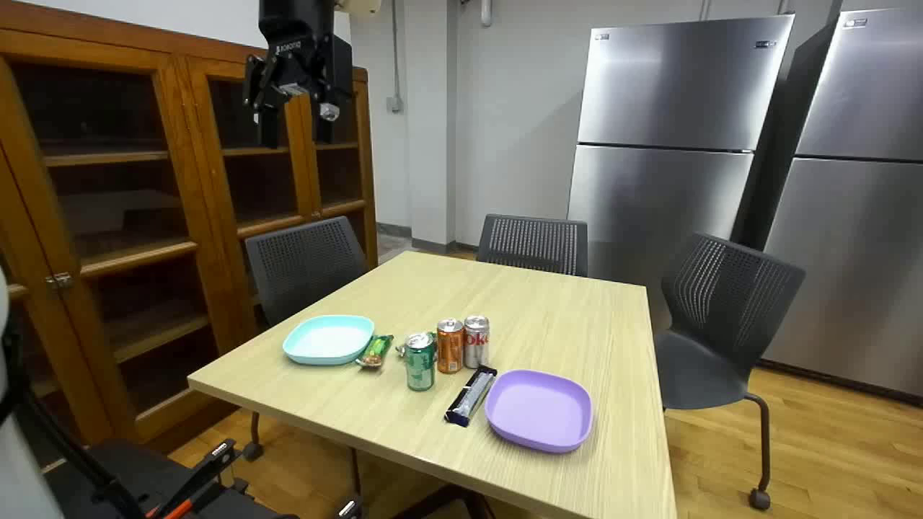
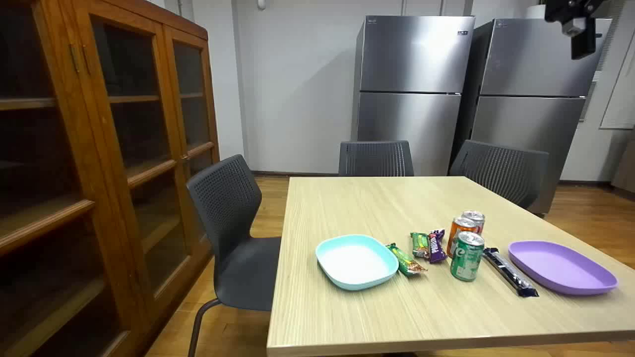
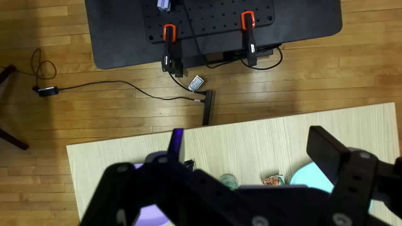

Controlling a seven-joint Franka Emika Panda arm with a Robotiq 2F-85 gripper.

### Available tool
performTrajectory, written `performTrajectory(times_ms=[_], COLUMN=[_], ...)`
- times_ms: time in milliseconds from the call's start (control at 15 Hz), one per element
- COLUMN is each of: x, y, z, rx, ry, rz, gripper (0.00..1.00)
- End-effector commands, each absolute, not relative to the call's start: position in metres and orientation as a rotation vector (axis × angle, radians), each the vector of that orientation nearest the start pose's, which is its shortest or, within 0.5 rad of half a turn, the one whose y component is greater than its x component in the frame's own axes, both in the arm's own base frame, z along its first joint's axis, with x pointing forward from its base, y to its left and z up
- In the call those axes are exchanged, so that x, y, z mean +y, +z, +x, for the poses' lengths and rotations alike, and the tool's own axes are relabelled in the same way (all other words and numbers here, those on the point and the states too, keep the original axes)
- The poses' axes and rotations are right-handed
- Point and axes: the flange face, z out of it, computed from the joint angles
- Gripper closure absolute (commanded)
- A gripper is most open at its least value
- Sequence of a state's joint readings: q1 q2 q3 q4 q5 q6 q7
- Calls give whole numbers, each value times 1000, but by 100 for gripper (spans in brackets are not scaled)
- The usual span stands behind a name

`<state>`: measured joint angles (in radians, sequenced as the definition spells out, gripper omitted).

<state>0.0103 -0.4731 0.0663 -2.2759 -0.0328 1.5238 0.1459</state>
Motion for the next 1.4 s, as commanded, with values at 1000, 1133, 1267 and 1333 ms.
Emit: performTrajectory(times_ms=[1000,1133,1267,1333], x=[29,28,26,25], y=[494,483,471,465], z=[389,394,399,402], rx=[168,184,204,209], ry=[380,350,314,296], rz=[-3176,-3172,-3167,-3166], gripper=[0,0,0,0])
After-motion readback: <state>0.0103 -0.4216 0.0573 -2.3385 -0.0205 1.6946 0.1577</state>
